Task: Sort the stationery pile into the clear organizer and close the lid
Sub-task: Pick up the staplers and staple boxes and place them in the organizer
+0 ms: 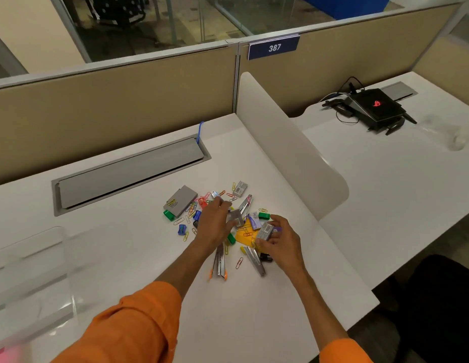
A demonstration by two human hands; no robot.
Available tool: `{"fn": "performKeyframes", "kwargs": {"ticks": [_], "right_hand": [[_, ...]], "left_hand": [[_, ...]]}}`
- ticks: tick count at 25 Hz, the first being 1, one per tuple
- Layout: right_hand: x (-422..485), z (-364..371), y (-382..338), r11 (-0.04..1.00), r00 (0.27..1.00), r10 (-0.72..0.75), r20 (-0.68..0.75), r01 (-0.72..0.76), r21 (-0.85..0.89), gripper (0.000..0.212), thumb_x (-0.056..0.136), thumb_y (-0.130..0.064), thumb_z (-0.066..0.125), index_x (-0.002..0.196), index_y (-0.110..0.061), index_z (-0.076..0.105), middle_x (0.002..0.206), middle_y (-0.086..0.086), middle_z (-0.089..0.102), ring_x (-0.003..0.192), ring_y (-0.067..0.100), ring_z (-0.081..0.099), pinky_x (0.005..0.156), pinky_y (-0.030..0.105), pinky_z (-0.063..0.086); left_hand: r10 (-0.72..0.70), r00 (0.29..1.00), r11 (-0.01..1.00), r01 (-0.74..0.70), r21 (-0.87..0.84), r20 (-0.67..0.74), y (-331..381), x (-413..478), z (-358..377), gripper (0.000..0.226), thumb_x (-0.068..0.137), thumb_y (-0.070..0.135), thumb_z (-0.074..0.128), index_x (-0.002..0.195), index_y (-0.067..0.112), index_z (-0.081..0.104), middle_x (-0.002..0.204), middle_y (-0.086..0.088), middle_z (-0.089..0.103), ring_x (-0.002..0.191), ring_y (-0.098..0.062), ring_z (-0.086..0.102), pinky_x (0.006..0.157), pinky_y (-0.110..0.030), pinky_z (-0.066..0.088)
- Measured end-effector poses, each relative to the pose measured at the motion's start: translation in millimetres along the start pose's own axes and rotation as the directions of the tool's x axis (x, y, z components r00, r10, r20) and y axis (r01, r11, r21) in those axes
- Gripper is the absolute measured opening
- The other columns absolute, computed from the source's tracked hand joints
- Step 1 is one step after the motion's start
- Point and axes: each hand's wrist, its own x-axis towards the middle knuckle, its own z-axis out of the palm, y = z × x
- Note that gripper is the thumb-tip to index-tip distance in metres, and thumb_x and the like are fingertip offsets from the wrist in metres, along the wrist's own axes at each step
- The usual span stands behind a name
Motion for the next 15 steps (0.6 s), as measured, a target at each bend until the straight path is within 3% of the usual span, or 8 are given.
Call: {"fn": "performKeyframes", "kwargs": {"ticks": [5, 9, 12, 15], "right_hand": [[9, -5, 8, 0.996, 1.000, 0.019, 0.013, -0.020, 0.090, 0.075, 0.067, -0.006, 0.086, 0.130, -0.023, 0.049, 0.121, 0.001, 0.062, 0.090, 0.012, 0.070, 0.070, 0.021, 0.059], [16, -6, 9, 0.991, 0.999, 0.028, 0.026, -0.031, 0.131, 0.073, 0.067, -0.004, 0.086, 0.128, -0.024, 0.051, 0.118, -0.004, 0.062, 0.090, 0.011, 0.071, 0.074, 0.024, 0.059], [22, -7, 7, 0.984, 0.998, 0.053, 0.042, -0.060, 0.168, 0.069, 0.068, -0.003, 0.085, 0.126, -0.024, 0.053, 0.118, -0.005, 0.062, 0.092, 0.011, 0.070, 0.074, 0.022, 0.059], [27, -8, 5, 0.960, 0.991, 0.098, 0.092, -0.118, 0.255, 0.063, 0.071, -0.002, 0.083, 0.123, -0.026, 0.056, 0.118, -0.006, 0.065, 0.096, 0.013, 0.070, 0.074, 0.027, 0.060]], "left_hand": [[0.020, 1.000, 0.988, -0.023, 0.150, 0.020, 5, 18, 12, 0.047, 0.080, 0.040, 0.072, 0.117, 0.013, 0.063, 0.118, -0.006, 0.056, 0.109, -0.026, 0.054, 0.088, -0.039, 0.043], [0.021, 1.000, 0.986, -0.022, 0.163, 0.009, 1, 22, 20, 0.042, 0.076, 0.041, 0.074, 0.105, 0.012, 0.064, 0.110, -0.005, 0.056, 0.104, -0.025, 0.053, 0.086, -0.040, 0.040], [0.023, 1.000, 1.000, -0.024, 0.018, 0.012, 2, 24, 20, 0.035, 0.071, 0.033, 0.080, 0.094, 0.012, 0.063, 0.100, -0.005, 0.057, 0.094, -0.024, 0.053, 0.079, -0.040, 0.045], [-0.063, 0.994, 0.934, 0.090, -0.345, 0.087, 5, 23, 14, 0.027, 0.074, 0.022, 0.081, 0.089, 0.011, 0.062, 0.089, -0.004, 0.064, 0.082, -0.021, 0.058, 0.074, -0.041, 0.049]]}}
